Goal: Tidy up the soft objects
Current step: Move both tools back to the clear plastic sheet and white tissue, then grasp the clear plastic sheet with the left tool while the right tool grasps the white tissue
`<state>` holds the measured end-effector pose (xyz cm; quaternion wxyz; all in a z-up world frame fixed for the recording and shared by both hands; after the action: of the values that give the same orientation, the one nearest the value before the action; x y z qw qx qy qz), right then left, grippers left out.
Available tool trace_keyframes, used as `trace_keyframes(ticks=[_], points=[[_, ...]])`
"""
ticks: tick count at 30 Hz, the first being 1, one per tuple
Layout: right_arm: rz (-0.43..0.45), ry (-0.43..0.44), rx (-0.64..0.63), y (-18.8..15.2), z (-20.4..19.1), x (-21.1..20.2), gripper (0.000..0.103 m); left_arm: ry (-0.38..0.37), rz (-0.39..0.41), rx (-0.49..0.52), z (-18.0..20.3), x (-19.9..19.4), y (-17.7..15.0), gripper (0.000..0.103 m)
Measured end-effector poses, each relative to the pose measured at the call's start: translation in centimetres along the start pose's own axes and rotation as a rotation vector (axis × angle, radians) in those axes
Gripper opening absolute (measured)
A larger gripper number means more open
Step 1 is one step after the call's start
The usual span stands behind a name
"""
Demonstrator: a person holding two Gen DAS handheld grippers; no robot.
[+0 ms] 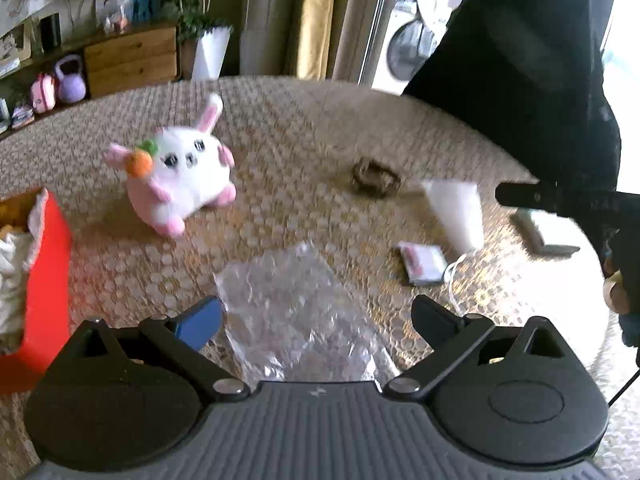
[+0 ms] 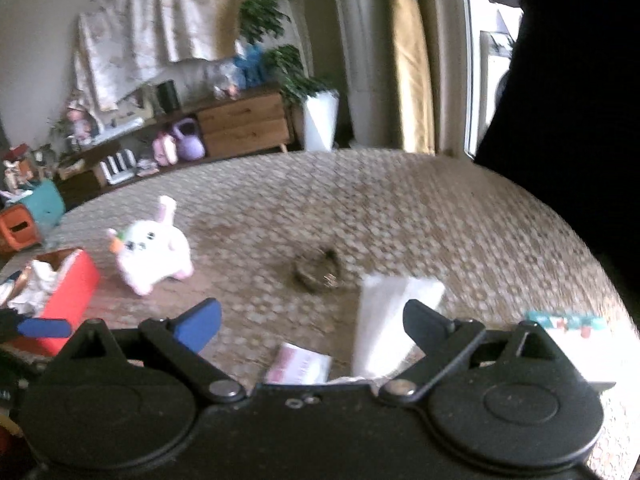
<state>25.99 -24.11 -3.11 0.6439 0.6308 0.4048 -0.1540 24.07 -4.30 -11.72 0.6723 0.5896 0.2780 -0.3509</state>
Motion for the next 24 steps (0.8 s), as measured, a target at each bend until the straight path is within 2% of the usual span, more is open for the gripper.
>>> trace_keyframes(ticks=[12,24], points=[[-0.089,-0.056,0.06,-1.4,3.9,5.9,0.096,0.098,-0.128,-0.1,0.1,5.6,-1.4,0.102],[-0.129,-0.116,0.066,-1.5,5.2,10.2,0.092,0.185,-0.107,-0.061,0.7,7.0,-1.7,0.101]])
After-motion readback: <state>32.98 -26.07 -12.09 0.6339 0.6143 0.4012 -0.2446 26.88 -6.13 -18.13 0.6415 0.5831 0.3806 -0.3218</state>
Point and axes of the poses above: each gripper's, at about its wrist camera, not at the fingertips, and x roughly the way its jaws point, z to its right, y to its top, the point moved 6 cm from there along x, roughly the way its jaws point, and after that the axes turned 4 degrees about -z, right-handed, at the moved point
